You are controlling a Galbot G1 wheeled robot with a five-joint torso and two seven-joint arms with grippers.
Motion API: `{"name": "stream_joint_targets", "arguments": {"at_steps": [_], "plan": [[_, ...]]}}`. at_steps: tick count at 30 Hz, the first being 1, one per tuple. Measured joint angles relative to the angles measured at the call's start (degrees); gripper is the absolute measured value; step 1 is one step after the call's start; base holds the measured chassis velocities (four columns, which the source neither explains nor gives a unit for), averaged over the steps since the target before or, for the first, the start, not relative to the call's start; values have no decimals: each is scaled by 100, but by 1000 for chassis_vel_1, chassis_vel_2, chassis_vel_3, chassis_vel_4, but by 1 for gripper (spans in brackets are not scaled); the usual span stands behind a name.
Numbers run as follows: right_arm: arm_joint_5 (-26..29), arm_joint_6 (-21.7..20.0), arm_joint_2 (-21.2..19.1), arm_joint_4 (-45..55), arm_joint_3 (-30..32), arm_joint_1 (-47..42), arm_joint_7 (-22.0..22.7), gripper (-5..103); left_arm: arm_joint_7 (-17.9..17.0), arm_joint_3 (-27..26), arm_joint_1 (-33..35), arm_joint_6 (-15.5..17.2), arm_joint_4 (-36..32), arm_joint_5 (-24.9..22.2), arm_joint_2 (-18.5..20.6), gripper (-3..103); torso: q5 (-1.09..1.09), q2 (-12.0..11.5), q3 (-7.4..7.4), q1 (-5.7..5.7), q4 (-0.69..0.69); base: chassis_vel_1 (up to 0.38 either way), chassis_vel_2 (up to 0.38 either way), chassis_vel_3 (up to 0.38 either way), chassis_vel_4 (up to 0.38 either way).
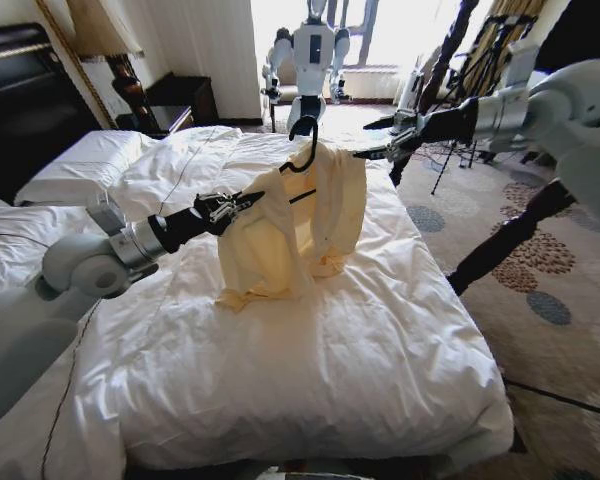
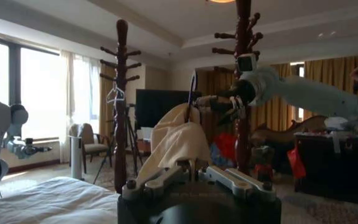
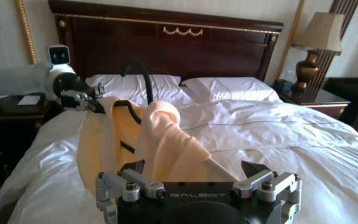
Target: Pick up the clothes from the bed and hang them on the clothes hanger.
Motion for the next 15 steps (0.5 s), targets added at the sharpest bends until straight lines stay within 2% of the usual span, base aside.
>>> {"name": "stream_joint_targets", "arguments": {"at_steps": [7, 10, 15], "plan": [[-190, 519, 435, -417, -263, 142, 55, 100, 22, -83, 37, 8, -62, -22, -30, 2, -2, 0, 1, 1, 4, 0, 0, 0, 0], [-232, 580, 606, -584, -406, 302, 136, 100, 66, -129, 30, 8, -53, -36, -29, 2, -4, 0, 1, 2, 4, 0, 0, 0, 0], [-314, 594, 640, -607, -560, 400, 37, 103, 72, -136, 4, 8, -21, -48, -44, 2, -3, 0, 0, 0, 2, 0, 0, 0, 0]]}}
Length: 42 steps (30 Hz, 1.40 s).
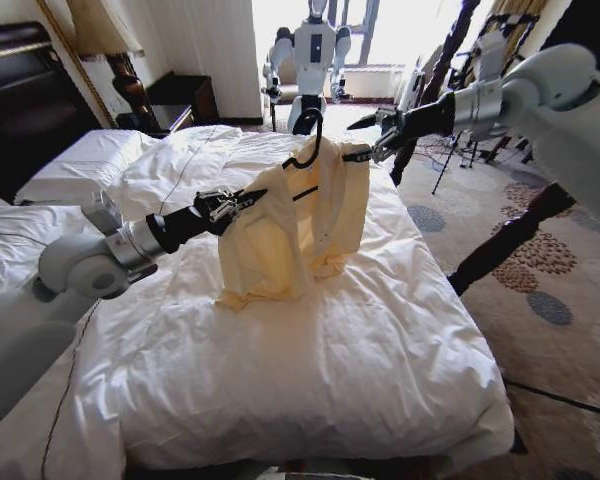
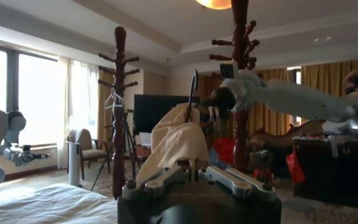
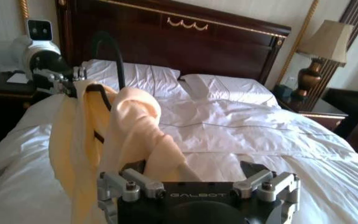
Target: Pick up the clothes from the bed and hang them on the clothes hanger.
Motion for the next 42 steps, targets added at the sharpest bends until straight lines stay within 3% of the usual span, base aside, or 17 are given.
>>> {"name": "stream_joint_targets", "arguments": {"at_steps": [1, 3, 5, 6, 9, 10, 12, 18, 20, 24, 26, 28, 30, 42], "plan": [[-22, 1, -7, 9, -25, 1, -30, 103, 8, -7, 0, 0, 10, -1, -1, 2, 0, 0, 0, 0, 0, 0, 0, 0, 0], [-94, 12, -26, 50, -109, 0, -104, 92, 22, -20, -1, 0, 21, -6, -1, 2, 2, 0, 0, 1, -1, 0, 0, 0, 0], [-113, 19, -25, 62, -132, -9, -106, 92, 24, -27, -5, -1, 22, -14, -1, 2, 2, 0, 0, 1, -1, 0, 0, 0, 0], [-121, 28, -5, 68, -137, -50, -83, 82, 36, -36, -9, -1, 22, -32, -1, 2, 2, 0, 0, 1, -1, 0, 0, 0, 0], [-126, 38, 23, 68, -137, -86, -3, 82, 56, -44, -9, -1, 16, -61, 4, 2, 2, 0, 0, 0, 0, 0, 0, 0, 0], [-147, 43, 41, 65, -137, -96, 25, 65, 71, -56, -9, -1, 12, -79, 13, 2, 1, 0, 0, 0, 1, 0, 0, 0, 0], [-154, 46, 47, 64, -137, -101, 29, 65, 89, -65, -9, -2, 12, -90, 18, 2, 0, 0, 0, 0, 1, 0, 0, 0, 0], [-143, 48, 53, 126, -139, -164, 23, 37, 188, -107, -8, -54, 63, -155, 70, 2, 1, 0, 0, 0, 0, 0, 0, 0, 0], [-124, 48, 55, 131, -134, -174, 24, 37, 199, -109, -9, -67, 72, -160, 79, 2, 1, 0, 0, 0, 0, 0, 0, 0, 0], [75, 41, 21, 204, -51, -275, 126, 15, 183, -128, -10, -23, 79, -198, 108, 2, 1, 0, 0, 1, 0, 0, 0, 0, 0], [121, 32, -6, 231, -30, -309, 165, 10, 135, -135, -11, -9, 78, -212, 108, 1, 0, 0, 0, 0, 0, 0, 0, 0, 0], [279, 20, -89, 359, 28, -408, 299, 0, -7, -123, -30, 15, 62, -269, 95, 11, 2, 0, 0, 0, 0, 0, 0, 0, 0], [308, 17, -130, 385, 37, -431, 331, -1, -46, -106, -40, 15, 56, -272, 87, 17, 1, 0, 0, 0, 1, 0, 0, 0, 0], [1009, -135, -604, 870, 230, -629, 821, -1, -320, -85, -59, 17, 112, -273, 57, 60, 1, 0, 0, 0, 2, 0, 0, 0, 0]]}}
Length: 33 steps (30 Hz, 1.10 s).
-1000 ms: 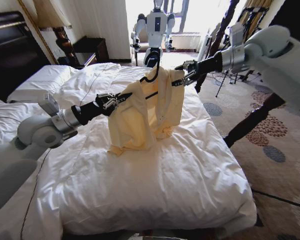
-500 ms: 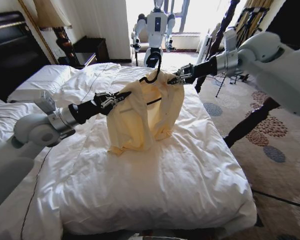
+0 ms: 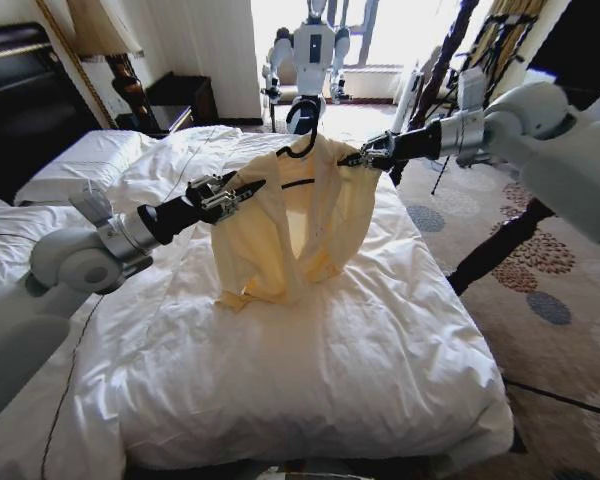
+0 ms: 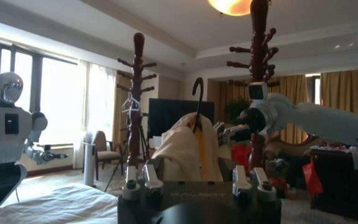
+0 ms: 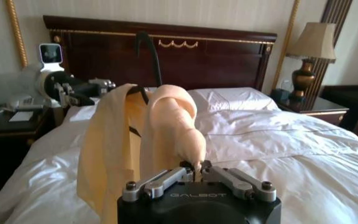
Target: Pick up the clothes from the bed and hang them on the clothes hanger.
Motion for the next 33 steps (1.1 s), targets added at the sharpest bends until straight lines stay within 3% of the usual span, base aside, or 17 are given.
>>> {"name": "stream_joint_targets", "arguments": {"at_steps": [10, 16, 18, 19, 22, 23, 24, 26, 27, 29, 31, 32, 33], "plan": [[784, -145, -714, 544, 153, -36, 152, 0, -352, -33, -48, -30, 193, -70, -44, 97, 0, 0, 0, 0, -2, 0, 0, 0, 0], [1122, -215, -1155, 842, 293, -82, 302, 0, -787, -174, -84, -36, 260, -164, -64, 100, 1, 0, 0, 0, -1, 0, 0, 0, 0], [1336, -253, -1623, 1201, 495, -201, 722, 0, -1183, -383, -43, -34, 294, -202, -95, 100, 1, 0, 0, 0, -1, 0, 0, 0, 0], [1336, -253, -1623, 1201, 495, -201, 722, 0, -1183, -383, -43, -34, 294, -202, -95, 100, 1, 0, 0, 0, -1, 0, 0, 0, 0], [1597, -262, -2168, 1808, 692, -349, 1706, 0, -1644, -693, 48, 44, 203, -172, -206, 100, 1, 0, 0, 0, -2, 0, 0, 0, 0], [1597, -262, -2168, 1808, 692, -349, 1706, 0, -1644, -693, 48, 44, 203, -172, -206, 100, 1, 0, 0, 0, -2, 0, 0, 0, 0], [1701, -259, -2321, 2010, 732, -381, 2041, 0, -1788, -784, 85, 101, 138, -144, -240, 100, 1, 0, 0, 0, -2, 0, 0, 0, 0], [2125, -309, -2972, 2710, 924, -412, 3224, 0, -2330, -1102, 238, 316, -161, -64, -382, 100, 1, 0, 0, 0, 0, 0, 0, 0, 0], [2125, -309, -2972, 2710, 924, -412, 3224, 0, -2330, -1102, 238, 316, -161, -64, -382, 100, 1, 0, 0, 0, 0, 0, 0, 0, 0], [2444, -515, -3507, 3075, 1482, -611, 4010, 0, -2742, -1276, 348, 484, -429, -24, -507, 100, 1, 0, 0, -1, 2, 0, 0, 0, 0], [2559, -557, -3689, 3166, 1763, -743, 4245, 0, -2852, -1292, 353, 519, -505, -20, -550, 100, 4, 0, 0, -1, 4, 0, 0, 0, 0], [2925, -636, -4218, 3340, 2414, -1132, 4776, 0, -3002, -1254, 324, 580, -646, -12, -639, 100, -2, 1, -1, -1, -2, 0, 0, 0, 0], [3125, -684, -4479, 3378, 2661, -1271, 4959, 0, -3034, -1229, 320, 615, -742, -9, -682, 100, -3, 1, -2, -1, -9, 0, 0, 0, 0]]}}
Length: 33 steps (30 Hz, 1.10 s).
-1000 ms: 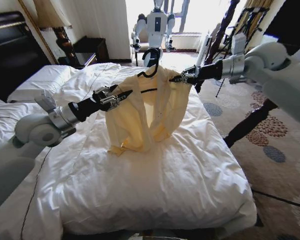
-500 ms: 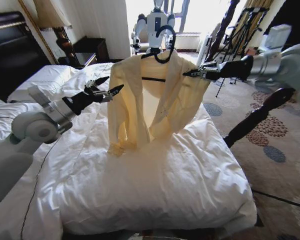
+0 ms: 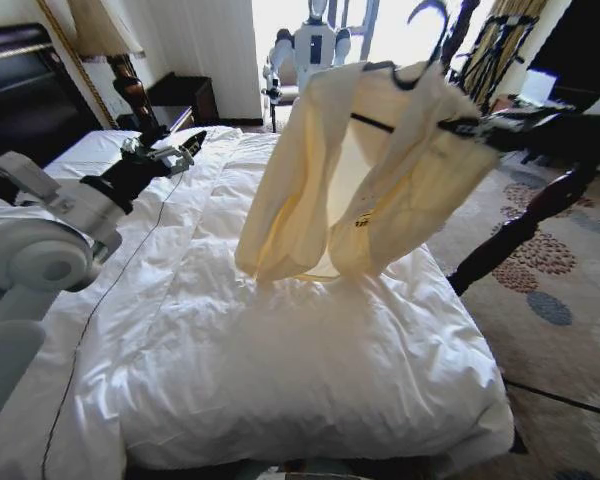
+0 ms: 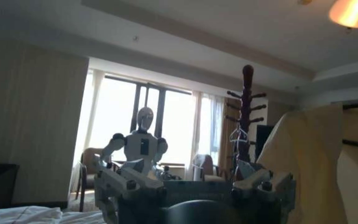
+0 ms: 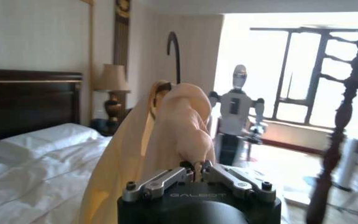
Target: Pick up the clothes from the bed and hang them on the clothes hanger.
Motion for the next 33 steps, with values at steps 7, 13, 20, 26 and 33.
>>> {"name": "stream_joint_targets", "arguments": {"at_steps": [7, 13, 20, 26, 33], "plan": [[261, -115, -864, -184, 528, -255, 132, 0, -237, -77, 144, 117, -479, -26, -168, 100, 4, 0, 1, 1, 10, 0, 0, 0, 0], [196, -159, -1262, -543, 605, -302, -88, 0, -296, -191, 195, 165, -643, -90, -228, 100, 7, 0, 1, 1, 12, 0, 0, 0, 0], [-274, -403, -1517, -1204, 334, -309, -673, 0, -295, -338, 375, 186, -841, -82, -411, 100, 8, 0, 1, 1, 11, 0, 0, 0, 0], [-532, -487, -1540, -1738, 84, -321, -1233, 0, -299, -398, 387, 194, -911, -79, -465, 100, 0, -1, 1, 1, 7, 0, 0, 0, 0], [-702, -99, -1543, -2420, -42, -376, -2172, 0, -225, -485, 460, 222, -994, -82, -513, 100, -1, -1, 2, 2, 7, 0, 0, 0, 0]]}}
